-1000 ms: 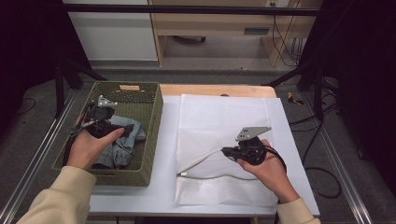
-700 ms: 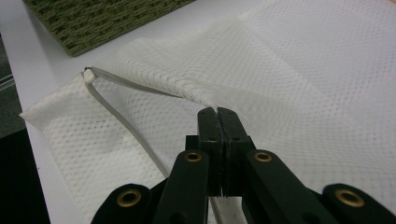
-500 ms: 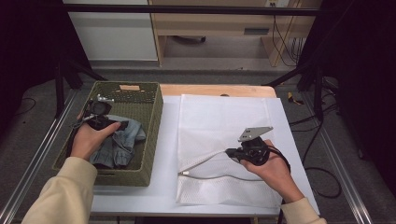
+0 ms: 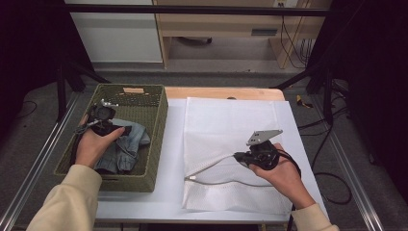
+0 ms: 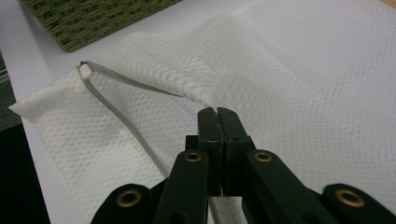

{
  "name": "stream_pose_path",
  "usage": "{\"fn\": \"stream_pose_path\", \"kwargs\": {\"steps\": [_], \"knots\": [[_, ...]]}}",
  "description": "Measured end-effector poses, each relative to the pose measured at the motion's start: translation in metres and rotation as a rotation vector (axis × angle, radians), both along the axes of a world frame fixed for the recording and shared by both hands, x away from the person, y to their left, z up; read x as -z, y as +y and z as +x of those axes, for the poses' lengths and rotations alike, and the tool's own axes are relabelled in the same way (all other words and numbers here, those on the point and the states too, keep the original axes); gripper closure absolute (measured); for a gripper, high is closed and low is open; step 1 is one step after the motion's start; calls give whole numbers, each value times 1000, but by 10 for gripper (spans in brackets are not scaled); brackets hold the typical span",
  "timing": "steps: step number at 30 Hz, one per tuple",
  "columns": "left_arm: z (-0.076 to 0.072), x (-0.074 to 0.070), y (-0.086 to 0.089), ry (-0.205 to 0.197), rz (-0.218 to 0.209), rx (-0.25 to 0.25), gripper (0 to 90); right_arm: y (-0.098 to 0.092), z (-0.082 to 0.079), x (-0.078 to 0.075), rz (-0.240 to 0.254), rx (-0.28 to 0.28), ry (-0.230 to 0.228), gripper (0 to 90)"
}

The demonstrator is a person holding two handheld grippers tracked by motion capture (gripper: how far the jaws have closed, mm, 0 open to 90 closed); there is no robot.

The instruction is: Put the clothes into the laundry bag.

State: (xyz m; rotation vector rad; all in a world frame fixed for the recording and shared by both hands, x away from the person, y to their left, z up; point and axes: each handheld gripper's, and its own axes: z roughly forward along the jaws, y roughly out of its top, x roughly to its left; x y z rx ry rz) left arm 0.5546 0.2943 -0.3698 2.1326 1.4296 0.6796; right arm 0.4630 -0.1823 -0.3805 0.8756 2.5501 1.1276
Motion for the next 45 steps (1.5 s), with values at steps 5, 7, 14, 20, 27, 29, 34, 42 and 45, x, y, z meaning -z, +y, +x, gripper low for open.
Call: {"fn": "stream_pose_path", "kwargs": {"steps": [5,7,14,20,27,29,34,42,45], "knots": [[2,11,3,34,15,9,71,1,0,0,-1,-6,4,895],[3,15,4,45,24,11,70,2,1,0,-3,-14,3,895],[3,13,3,34,35,19,72,4,1,2,-18,-9,13,893],[1,11,6,23,57,13,74,4,0,1,-17,-7,13,891],[-1,16,13,27,87,-13,83,4,1,4,-17,-10,19,890],[-1,17,15,22,92,-31,83,5,1,4,-17,-8,25,889],[-3,20,19,39,54,-41,70,6,1,4,-13,-21,21,884],[-6,32,22,118,9,-87,35,9,1,3,-18,-36,18,873],[-6,41,22,179,-47,-87,26,10,0,3,-21,-40,22,869]]}}
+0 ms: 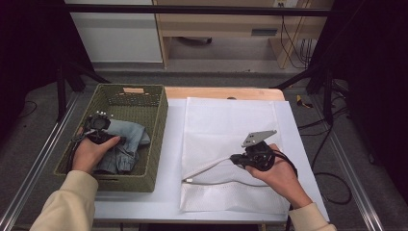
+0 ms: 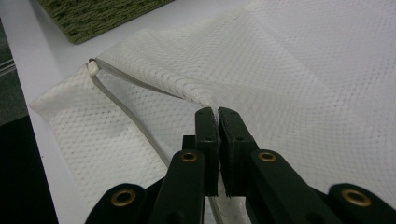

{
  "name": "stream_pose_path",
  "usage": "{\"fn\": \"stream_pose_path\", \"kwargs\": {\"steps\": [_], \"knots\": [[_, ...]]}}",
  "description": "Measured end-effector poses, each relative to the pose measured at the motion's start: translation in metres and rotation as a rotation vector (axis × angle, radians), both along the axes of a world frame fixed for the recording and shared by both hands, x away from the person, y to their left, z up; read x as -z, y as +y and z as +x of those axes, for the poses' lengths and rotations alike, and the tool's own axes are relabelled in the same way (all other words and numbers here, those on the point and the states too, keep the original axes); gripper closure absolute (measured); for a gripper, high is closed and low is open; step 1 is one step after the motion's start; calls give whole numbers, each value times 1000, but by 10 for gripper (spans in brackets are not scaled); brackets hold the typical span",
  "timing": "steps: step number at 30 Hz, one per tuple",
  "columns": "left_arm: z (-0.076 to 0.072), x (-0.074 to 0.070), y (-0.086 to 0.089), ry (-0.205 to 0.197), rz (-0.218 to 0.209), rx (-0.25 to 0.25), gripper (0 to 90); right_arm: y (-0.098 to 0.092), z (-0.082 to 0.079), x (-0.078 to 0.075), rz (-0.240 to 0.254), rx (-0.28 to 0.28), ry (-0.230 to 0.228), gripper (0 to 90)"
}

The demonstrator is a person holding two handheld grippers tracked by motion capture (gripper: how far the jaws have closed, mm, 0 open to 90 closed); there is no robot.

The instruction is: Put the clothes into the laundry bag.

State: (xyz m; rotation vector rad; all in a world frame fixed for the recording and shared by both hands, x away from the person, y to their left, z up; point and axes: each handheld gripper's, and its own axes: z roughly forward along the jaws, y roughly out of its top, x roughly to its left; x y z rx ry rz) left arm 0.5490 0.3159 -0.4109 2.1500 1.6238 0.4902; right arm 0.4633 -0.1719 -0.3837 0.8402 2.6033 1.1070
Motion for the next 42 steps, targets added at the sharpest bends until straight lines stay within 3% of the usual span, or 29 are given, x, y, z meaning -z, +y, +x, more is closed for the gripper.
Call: {"fn": "stream_pose_path", "kwargs": {"steps": [2,4,8,16,36,42], "knots": [[0,6,-1,38,-32,17,18,1,0,0,-1,0,2,868],[-1,10,-2,43,-36,27,0,2,0,1,-3,0,3,867],[-1,15,-7,41,20,62,0,2,1,1,-1,-3,5,865],[1,14,-5,38,4,52,0,2,1,1,-6,-2,6,857],[3,15,-6,42,20,51,0,-1,1,1,-3,-3,-2,854],[3,15,-7,43,22,52,0,-1,-3,12,-15,-6,6,746]]}}
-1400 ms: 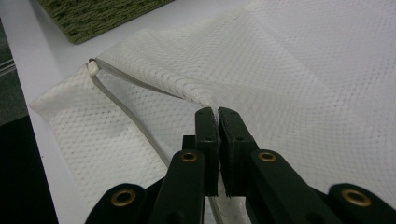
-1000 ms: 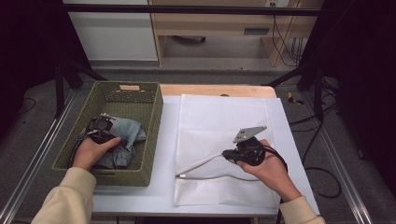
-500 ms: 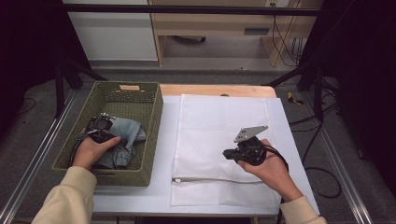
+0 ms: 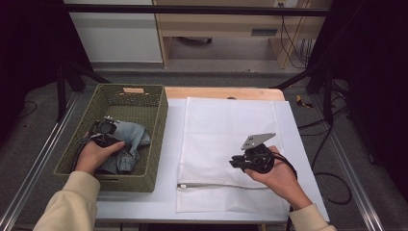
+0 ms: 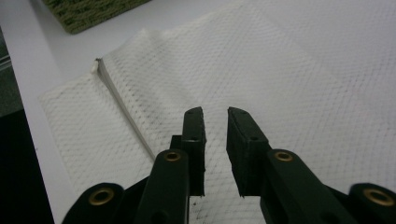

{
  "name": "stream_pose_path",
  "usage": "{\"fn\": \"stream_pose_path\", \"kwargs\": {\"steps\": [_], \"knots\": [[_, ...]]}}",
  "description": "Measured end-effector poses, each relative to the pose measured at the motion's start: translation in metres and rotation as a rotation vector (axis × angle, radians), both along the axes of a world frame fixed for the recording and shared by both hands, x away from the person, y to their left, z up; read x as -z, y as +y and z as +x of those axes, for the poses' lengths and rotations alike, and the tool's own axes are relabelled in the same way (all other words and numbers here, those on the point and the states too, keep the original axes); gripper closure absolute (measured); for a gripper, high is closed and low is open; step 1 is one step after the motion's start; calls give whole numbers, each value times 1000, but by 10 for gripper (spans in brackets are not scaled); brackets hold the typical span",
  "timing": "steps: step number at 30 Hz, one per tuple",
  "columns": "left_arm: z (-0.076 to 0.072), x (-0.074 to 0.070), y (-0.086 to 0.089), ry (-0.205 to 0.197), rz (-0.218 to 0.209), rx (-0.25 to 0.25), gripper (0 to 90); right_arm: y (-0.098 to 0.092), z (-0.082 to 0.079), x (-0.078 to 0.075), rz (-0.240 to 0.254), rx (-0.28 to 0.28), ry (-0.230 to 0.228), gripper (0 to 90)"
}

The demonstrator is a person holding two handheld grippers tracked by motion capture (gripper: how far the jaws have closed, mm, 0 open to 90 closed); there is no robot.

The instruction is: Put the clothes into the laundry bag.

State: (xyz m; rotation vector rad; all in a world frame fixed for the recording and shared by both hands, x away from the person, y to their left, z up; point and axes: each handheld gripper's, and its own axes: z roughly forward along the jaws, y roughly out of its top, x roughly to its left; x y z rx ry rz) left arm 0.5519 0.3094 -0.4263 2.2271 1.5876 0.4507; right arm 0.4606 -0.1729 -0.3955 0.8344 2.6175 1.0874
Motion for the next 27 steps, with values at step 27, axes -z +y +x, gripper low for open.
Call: {"fn": "stream_pose_path", "kwargs": {"steps": [27], "knots": [[2,1,-1,4,3,-1,0,13,-22,66,-135,-66,36,842]]}}
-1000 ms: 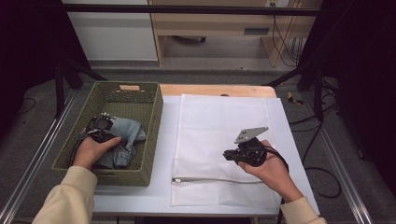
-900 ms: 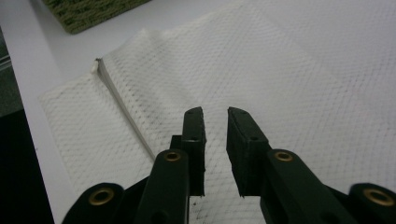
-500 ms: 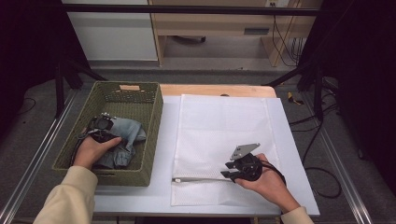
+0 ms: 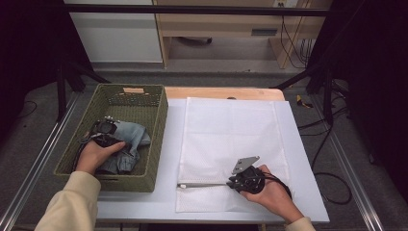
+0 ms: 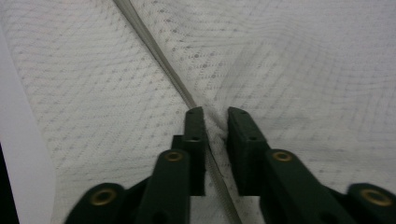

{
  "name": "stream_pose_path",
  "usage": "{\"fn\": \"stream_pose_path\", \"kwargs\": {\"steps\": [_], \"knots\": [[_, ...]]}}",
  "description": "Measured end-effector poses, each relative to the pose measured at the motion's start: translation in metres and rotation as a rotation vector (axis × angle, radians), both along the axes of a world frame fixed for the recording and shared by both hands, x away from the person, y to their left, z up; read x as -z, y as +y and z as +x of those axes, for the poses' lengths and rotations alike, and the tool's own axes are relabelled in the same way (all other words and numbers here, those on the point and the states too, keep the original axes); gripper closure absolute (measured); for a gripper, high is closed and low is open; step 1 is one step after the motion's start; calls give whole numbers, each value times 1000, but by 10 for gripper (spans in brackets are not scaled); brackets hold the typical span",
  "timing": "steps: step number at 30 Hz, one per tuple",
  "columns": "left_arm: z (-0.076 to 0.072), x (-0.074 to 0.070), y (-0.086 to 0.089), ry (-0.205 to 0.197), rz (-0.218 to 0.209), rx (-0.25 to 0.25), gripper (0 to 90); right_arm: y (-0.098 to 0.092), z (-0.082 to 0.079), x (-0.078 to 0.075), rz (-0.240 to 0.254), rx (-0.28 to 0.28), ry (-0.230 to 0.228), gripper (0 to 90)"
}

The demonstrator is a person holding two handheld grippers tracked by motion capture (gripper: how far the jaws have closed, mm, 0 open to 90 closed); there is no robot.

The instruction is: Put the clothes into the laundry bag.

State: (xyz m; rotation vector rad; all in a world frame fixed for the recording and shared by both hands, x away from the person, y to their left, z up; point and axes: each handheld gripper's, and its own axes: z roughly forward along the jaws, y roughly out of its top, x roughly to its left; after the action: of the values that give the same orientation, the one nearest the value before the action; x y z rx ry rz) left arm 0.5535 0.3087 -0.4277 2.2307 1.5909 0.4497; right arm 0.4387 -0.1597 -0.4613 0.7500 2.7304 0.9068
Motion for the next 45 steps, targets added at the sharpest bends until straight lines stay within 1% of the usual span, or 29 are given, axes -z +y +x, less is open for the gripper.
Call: {"fn": "stream_pose_path", "kwargs": {"steps": [1,2,3,6,8,10,11,14,19,21,24,27,29,33,37,41,44,45], "knots": [[0,0,0,0,0,0,0,-1,0,-1,-2,7,1,869],[0,0,0,0,0,0,0,-2,1,-2,5,8,2,876],[0,0,0,0,0,0,0,-3,1,-3,18,7,6,877],[0,0,0,0,1,-1,0,-5,3,-7,34,10,12,880],[0,0,0,0,2,-2,0,-6,4,-11,60,15,0,880],[1,0,0,1,1,-2,0,-8,5,-17,73,26,-5,883],[1,1,0,1,0,-2,0,-9,6,-20,83,31,-20,885],[1,1,0,2,-1,-2,0,-10,8,-29,100,37,-42,888],[1,1,0,2,0,-2,0,-10,11,-43,138,37,-58,889],[1,2,0,0,-1,-3,0,-10,12,-47,142,33,-60,889],[1,4,0,2,-4,-5,0,-10,12,-50,135,27,-64,889],[1,4,0,6,-1,-5,0,-10,13,-51,136,33,-68,891],[1,3,0,9,0,2,59,-11,13,-53,136,36,-76,893],[0,1,1,15,5,11,178,-14,14,-55,168,41,-70,893],[-1,-1,-2,24,27,23,285,-15,14,-57,168,41,-72,892],[-2,-5,-6,27,49,31,415,-15,14,-57,166,41,-75,892],[-3,-9,-8,26,59,22,497,-15,14,-57,167,40,-74,892],[-3,-11,-9,23,59,20,497,-15,14,-57,167,40,-74,892]]}}
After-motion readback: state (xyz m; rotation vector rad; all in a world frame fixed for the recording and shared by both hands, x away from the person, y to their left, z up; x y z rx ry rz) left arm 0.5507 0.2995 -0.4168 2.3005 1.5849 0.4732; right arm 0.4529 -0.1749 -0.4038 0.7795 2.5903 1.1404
